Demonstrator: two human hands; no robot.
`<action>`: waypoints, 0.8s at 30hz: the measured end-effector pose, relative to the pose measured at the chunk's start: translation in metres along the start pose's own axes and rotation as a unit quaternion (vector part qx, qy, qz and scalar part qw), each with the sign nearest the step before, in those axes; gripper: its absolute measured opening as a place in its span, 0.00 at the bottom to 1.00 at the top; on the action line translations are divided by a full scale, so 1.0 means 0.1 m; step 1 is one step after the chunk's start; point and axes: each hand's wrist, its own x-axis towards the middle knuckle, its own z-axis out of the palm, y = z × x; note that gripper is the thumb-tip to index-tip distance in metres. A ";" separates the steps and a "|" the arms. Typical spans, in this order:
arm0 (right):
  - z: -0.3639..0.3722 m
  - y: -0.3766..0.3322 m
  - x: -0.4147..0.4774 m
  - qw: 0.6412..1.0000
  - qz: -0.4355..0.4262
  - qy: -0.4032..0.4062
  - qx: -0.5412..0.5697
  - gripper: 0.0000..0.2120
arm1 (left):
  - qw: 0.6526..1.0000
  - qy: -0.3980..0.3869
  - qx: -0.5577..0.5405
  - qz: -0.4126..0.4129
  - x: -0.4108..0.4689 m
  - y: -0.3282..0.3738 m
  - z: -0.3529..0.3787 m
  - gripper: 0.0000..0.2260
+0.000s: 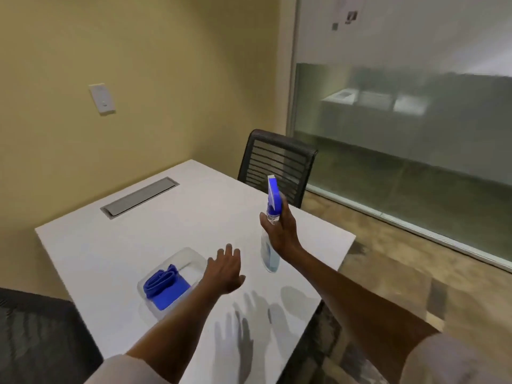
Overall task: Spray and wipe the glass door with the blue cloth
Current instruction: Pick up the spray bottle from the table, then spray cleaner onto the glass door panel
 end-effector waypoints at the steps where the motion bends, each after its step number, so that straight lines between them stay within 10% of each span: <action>1: -0.20 -0.01 -0.07 1.000 0.001 0.020 -0.002 0.19 | 1.000 0.003 -0.001 0.019 0.01 0.18 -0.04 0.30; 15: -3.23 -0.13 -2.00 0.943 0.060 0.311 -0.101 0.29 | 0.953 0.010 0.022 0.301 -0.75 3.18 -0.31 0.34; 24: -4.74 -0.76 -4.28 0.877 0.097 0.442 -0.163 0.29 | 0.857 0.058 0.092 0.504 -2.36 5.42 -0.30 0.34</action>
